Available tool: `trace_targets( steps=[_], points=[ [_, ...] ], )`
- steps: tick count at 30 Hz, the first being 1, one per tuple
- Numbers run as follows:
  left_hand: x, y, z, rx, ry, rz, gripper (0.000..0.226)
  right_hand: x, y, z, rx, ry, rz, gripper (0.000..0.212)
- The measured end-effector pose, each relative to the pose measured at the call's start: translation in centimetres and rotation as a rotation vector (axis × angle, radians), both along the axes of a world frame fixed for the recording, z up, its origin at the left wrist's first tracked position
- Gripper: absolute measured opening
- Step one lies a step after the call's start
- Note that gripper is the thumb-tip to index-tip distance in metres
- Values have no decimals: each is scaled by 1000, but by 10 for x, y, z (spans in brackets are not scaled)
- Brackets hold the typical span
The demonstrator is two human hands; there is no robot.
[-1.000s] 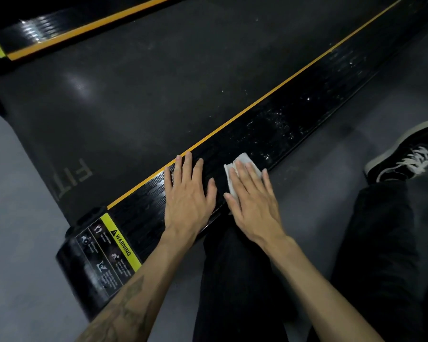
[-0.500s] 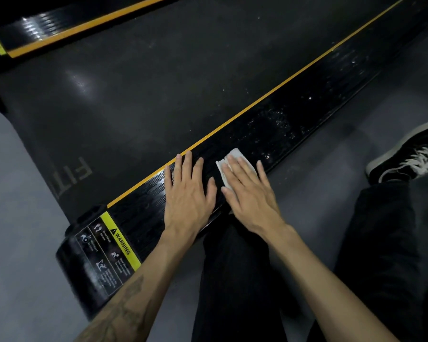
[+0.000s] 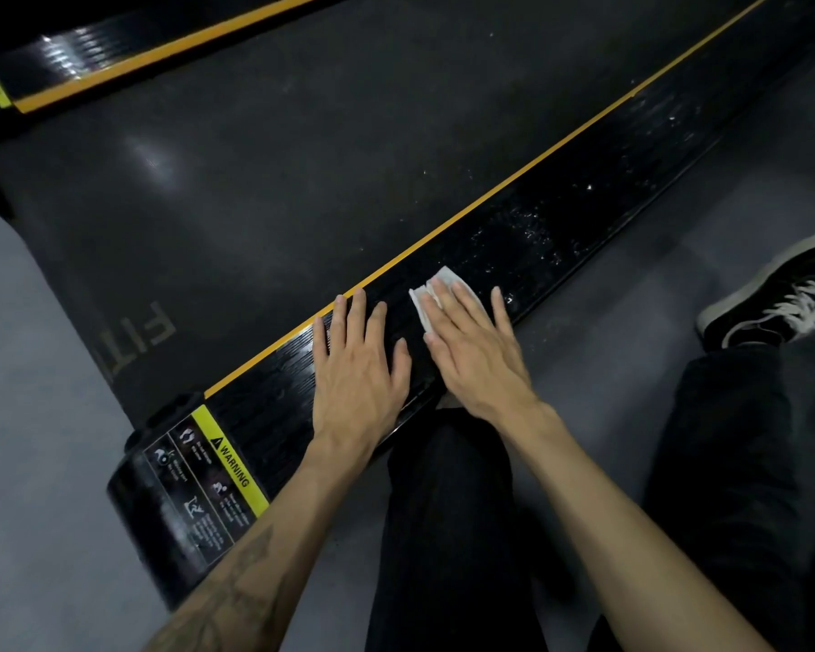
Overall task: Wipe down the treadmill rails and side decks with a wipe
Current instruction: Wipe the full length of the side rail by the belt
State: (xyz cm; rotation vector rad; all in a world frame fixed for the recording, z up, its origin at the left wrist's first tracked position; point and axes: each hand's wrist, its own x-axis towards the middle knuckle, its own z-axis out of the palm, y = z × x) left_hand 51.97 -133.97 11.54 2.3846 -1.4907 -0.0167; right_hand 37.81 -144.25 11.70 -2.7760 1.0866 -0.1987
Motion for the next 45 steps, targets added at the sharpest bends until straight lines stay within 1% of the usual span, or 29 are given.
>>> trace_targets(
  steps=[3,5,8,10,12,14,17,20,23,25,29,34,37,42,45],
  points=[
    [0,0,1,1,2,3,60,-6,5,-4,-9,-33,-86,61],
    [0,0,0,6,5,8,59,-5,19,-8,-29,-58,-102,60],
    [0,-1,0,7,10,6,60,3,27,-9,-49,-56,-20,58],
    [0,0,1,11,15,1,60,7,15,-5,-28,-43,28,58],
    [0,0,1,16,14,0,60,6,4,-4,-24,-8,33,57],
    [0,0,1,11,14,3,60,1,2,-5,-32,4,-17,58],
    [0,0,1,-5,20,8,59,0,17,-7,-10,-38,-91,59],
    [-1,-1,2,-11,34,9,59,9,17,-4,20,-27,-15,58],
    [-1,0,1,-8,14,15,59,16,1,4,6,46,57,60],
    [0,0,1,-4,5,22,60,15,-8,7,6,72,39,64],
    [-1,-1,1,-2,12,29,61,7,-1,7,19,26,-41,63],
    [0,-1,1,-21,11,45,60,20,2,9,-4,82,95,60],
    [0,-1,1,-36,20,50,57,28,-12,13,-10,114,95,63],
    [0,-2,0,5,16,50,56,18,-10,13,28,94,-14,67],
    [0,-2,0,-4,15,47,57,21,1,14,66,100,86,67]
  ],
)
